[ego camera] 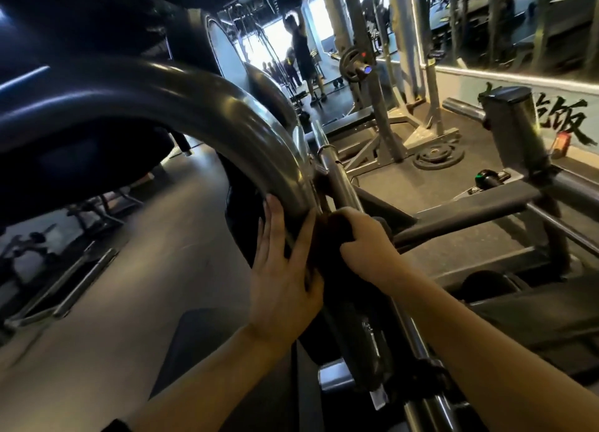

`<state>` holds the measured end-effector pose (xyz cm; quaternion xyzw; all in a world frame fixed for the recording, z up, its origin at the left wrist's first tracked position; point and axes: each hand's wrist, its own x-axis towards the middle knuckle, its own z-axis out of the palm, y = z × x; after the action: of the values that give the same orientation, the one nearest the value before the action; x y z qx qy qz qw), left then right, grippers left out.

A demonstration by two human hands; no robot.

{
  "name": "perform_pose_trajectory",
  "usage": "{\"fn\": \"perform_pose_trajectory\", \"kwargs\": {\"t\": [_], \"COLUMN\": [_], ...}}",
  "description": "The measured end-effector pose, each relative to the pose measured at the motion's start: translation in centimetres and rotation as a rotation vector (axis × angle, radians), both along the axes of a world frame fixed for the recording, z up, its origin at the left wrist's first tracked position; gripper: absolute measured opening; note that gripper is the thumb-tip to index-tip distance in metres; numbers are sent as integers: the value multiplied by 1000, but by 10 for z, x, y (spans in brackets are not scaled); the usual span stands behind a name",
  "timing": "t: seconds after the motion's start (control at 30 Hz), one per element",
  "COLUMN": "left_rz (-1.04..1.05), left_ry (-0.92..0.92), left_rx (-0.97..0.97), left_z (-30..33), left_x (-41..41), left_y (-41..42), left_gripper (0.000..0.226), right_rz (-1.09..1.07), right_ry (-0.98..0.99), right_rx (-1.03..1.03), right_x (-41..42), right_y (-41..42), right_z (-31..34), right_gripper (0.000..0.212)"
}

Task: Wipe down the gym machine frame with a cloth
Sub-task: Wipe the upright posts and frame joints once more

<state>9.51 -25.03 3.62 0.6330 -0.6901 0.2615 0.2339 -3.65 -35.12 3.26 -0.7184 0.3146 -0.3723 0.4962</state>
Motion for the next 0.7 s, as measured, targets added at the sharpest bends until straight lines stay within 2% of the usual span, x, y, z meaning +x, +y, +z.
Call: {"fn": "perform_pose_trajectory", "kwargs": {"t": [0.1, 0.23, 0.33, 0.47, 0.53, 0.6, 0.7], "left_rz": [-7, -46, -74, -266, -334, -288, -173], "left_ry": [-19, -7, 18, 197, 319, 386, 413], "left_rx": [-7, -3, -38, -147, -209, -294, -366], "left_z": [3, 6, 12, 39, 49, 50, 53], "left_x": [-1, 2, 3, 2, 6, 20, 39], "left_y": [2, 5, 7, 14, 21, 28, 37], "left_gripper": [73, 69, 71, 71, 65, 66, 56], "right_rz": [-69, -204, -317, -435, -423, -412, -380], "right_ry": [-104, -193, -301, -412, -335, -205, -156], "right_rx": [-18, -50, -79, -349, -547, -716, -802], "right_x": [9, 22, 27, 38, 44, 51, 62], "right_y": [5, 20, 33, 62, 75, 82, 87], "right_z": [3, 6, 29, 62, 60, 53, 54], "right_gripper": [44, 38, 46, 58, 66, 70, 77]}}
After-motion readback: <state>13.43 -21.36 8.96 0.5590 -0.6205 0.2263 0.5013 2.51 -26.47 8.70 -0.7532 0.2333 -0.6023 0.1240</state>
